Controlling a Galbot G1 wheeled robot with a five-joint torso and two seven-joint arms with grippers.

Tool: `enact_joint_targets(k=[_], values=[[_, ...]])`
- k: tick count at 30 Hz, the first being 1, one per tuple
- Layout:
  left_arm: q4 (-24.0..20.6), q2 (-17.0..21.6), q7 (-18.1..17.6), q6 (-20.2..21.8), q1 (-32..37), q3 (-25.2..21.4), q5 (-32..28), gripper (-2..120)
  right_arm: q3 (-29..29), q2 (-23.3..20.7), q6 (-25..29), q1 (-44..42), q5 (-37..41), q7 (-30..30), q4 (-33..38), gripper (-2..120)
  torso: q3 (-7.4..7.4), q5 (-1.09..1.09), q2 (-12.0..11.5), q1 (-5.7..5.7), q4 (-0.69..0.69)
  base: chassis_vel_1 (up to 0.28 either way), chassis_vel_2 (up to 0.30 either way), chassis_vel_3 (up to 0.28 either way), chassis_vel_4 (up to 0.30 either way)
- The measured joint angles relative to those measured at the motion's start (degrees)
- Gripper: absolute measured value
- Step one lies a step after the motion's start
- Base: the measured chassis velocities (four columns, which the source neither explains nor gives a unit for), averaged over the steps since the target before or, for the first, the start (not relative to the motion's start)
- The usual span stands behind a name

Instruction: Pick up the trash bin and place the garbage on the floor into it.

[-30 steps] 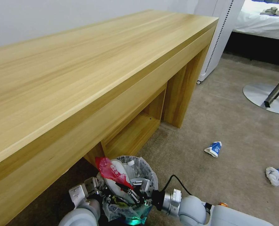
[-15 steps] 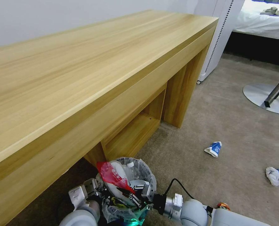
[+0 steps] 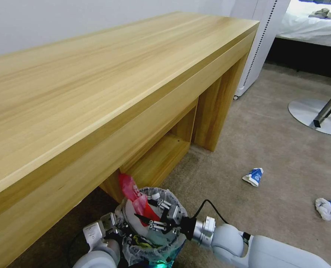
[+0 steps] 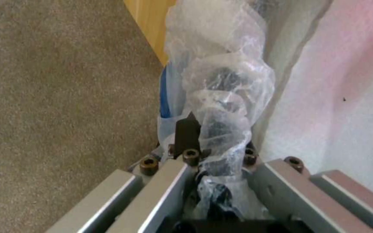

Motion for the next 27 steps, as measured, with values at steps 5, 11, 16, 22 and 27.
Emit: enact_joint_targets(k=[5, 11, 16, 22, 27], values=[[0.29, 0.03, 0.02, 0.03, -0.31, 0.1, 0.1, 0, -0.4, 0.34, -0.25, 0.75, 0.17, 0.83, -0.02, 90, 0.0, 0.0, 0.0, 0.0, 0.0, 0.0, 0.0, 0.0, 0.0], [0.39, 0.15, 0.02, 0.03, -0.51, 0.15, 0.07, 0, -0.46, 0.7, -0.37, 1.16, 0.26, 1.91, -0.21, 100, 0.0, 0.01, 0.0, 0.0, 0.0, 0.0, 0.0, 0.0, 0.0], [0.55, 0.55, 0.2, 0.04, -0.94, -0.31, -0.15, 0, 0.63, 0.64, -0.84, 2.58, 1.34, 3.05, 1.23, 100, 0.0, 0.0, 0.0, 0.0, 0.0, 0.0, 0.0, 0.0, 0.0], [0.4, 0.95, 1.69, 0.05, -1.44, -1.22, 0.71, 0, 2.84, 0.27, -1.23, 3.74, 2.67, 3.24, 2.74, 100, 0.0, 0.0, 0.0, 0.0, 0.0, 0.0, 0.0, 0.0, 0.0], [-0.27, 1.43, 2.46, 0.99, -0.22, -1.3, 1.13, 0, 5.58, -1.67, -2.44, 2.4, 1.86, 4.09, 4.08, 100, 0.0, 0.0, 0.0, 0.0, 0.0, 0.0, 0.0, 0.0, 0.0]])
